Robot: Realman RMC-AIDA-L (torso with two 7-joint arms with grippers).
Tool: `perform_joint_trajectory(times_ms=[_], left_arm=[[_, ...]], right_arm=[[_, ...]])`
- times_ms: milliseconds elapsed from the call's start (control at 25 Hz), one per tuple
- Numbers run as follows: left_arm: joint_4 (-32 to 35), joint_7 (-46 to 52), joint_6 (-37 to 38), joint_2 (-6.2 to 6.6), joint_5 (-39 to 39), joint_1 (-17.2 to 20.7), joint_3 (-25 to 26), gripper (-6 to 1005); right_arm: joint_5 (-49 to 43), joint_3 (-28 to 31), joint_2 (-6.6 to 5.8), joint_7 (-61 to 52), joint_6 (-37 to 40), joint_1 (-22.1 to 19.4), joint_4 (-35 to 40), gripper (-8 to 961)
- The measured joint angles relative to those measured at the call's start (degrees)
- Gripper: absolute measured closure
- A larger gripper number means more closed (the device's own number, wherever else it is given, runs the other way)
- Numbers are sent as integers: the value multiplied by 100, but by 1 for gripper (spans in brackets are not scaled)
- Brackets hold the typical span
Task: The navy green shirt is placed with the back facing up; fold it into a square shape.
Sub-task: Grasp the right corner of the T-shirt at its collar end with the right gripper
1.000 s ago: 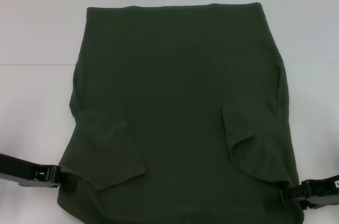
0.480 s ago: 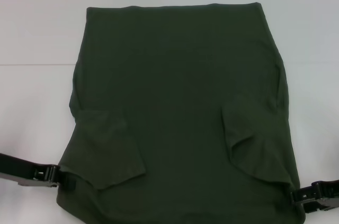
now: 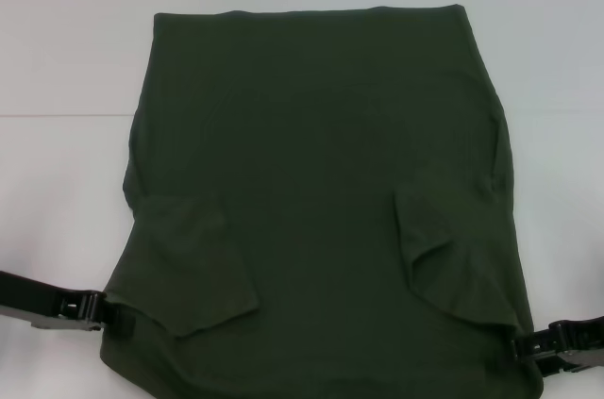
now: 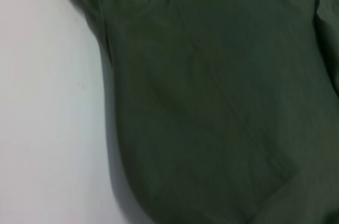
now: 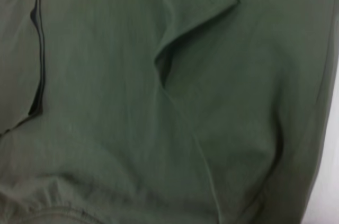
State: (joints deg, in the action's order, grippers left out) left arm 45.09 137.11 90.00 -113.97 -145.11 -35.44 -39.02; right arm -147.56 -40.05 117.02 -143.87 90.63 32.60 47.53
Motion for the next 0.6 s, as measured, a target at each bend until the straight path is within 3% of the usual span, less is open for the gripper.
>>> perform_joint_trajectory(times_ms=[600], left_arm=[[0,0,-9,-1,0,-7,0,971]], right_arm=[[3,-51,85,16,-60,87,-61,84]])
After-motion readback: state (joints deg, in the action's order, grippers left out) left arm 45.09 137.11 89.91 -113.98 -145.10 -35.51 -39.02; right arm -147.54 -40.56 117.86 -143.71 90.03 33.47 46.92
